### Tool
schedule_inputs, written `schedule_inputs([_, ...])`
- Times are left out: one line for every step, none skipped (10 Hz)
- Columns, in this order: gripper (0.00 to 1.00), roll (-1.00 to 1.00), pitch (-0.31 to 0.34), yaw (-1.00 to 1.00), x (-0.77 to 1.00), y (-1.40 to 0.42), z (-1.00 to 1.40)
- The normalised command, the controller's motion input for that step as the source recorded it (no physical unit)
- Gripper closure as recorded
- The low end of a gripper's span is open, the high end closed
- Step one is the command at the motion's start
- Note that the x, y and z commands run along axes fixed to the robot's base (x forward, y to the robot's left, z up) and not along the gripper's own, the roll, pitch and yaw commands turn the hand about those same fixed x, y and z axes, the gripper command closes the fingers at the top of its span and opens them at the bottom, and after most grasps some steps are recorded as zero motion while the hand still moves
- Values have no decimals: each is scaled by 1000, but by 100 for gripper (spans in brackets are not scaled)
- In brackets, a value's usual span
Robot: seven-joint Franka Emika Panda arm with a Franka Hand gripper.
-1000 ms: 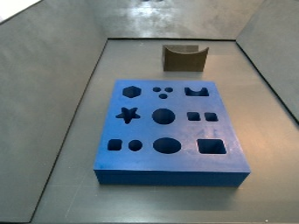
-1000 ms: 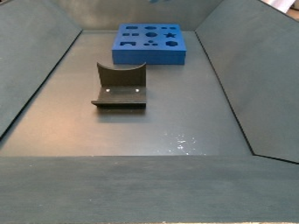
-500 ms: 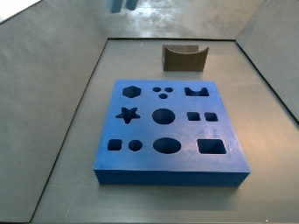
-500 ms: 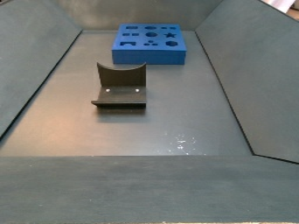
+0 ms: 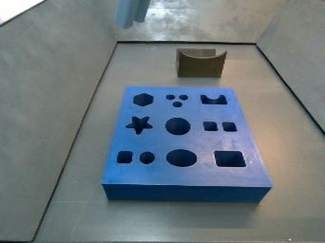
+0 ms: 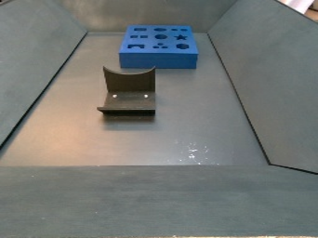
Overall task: Pick up the square-circle object. Move up. Rotate the square-circle object. Place the square-circle object on the fixture. Regrasp the square-circle object. Move to above the board. Insert the square-circle object.
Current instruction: Move to above the board, then insert the square-circle object.
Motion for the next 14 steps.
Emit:
schedule_inputs([100, -277, -511, 1000, -82, 23, -5])
schedule_inputs([100, -257, -536, 1000, -75, 19, -10])
schedule_inputs([100, -216, -595, 1000, -66, 18, -5])
schedule_inputs([100, -167, -669, 1000, -63, 13, -10])
schedule_inputs([100, -104, -585, 801, -60, 13, -10])
schedule_inputs([100, -72, -486, 620, -59, 11, -6])
schedule_inputs([100, -29, -254, 259, -37, 11, -5])
schedule_inputs([100, 11, 10, 0, 0, 0, -51])
schedule_inputs([100, 10, 0, 0, 0, -3, 0])
schedule_inputs([100, -44, 0, 51, 0, 111, 0])
schedule_inputs([100, 0, 0, 14, 0, 0, 0])
schedule_inputs([100, -47, -71, -471, 0, 0, -149])
schedule_inputs([100, -80, -166, -963, 0, 0, -334])
schedule_inputs([100, -103, -184, -977, 0, -37, -340])
